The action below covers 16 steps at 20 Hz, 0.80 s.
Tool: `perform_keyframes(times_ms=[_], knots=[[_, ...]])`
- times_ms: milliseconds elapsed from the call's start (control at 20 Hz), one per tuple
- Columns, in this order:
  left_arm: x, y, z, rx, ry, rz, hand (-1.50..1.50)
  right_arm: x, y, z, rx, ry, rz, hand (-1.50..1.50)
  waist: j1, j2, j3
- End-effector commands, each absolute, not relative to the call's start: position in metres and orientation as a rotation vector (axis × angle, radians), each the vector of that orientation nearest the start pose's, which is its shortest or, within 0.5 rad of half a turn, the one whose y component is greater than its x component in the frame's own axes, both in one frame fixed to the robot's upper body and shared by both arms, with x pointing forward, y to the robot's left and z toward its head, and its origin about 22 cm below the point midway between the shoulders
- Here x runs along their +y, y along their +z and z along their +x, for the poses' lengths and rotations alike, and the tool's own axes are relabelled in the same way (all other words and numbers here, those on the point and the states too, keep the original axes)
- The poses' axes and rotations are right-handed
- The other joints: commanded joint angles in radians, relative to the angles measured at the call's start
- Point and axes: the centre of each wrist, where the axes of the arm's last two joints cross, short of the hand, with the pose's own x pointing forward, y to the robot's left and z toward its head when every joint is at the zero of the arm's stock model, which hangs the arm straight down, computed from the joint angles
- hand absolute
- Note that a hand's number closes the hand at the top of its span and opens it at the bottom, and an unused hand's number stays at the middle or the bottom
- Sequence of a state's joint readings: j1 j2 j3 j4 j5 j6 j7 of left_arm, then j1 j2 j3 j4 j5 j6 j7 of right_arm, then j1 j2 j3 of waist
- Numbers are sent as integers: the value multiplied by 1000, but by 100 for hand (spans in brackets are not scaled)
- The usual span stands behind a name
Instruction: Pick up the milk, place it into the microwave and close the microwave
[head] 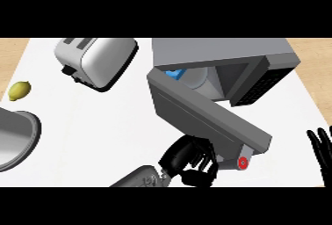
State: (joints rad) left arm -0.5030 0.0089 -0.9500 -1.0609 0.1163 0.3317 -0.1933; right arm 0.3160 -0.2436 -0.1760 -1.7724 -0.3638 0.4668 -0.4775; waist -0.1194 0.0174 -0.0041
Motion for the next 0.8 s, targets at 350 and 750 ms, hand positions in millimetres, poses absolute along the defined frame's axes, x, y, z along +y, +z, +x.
perform_keyframes(times_ms=[350, 750], knots=[[5, 16, 280, -1859, -490, -298, -150, -343, 49, 166, -2083, 157, 299, -150, -114, 25, -6], [3, 24, 301, -1910, -422, -243, -150, -343, 59, 174, -2095, 150, 382, -150, -172, 47, -3]])
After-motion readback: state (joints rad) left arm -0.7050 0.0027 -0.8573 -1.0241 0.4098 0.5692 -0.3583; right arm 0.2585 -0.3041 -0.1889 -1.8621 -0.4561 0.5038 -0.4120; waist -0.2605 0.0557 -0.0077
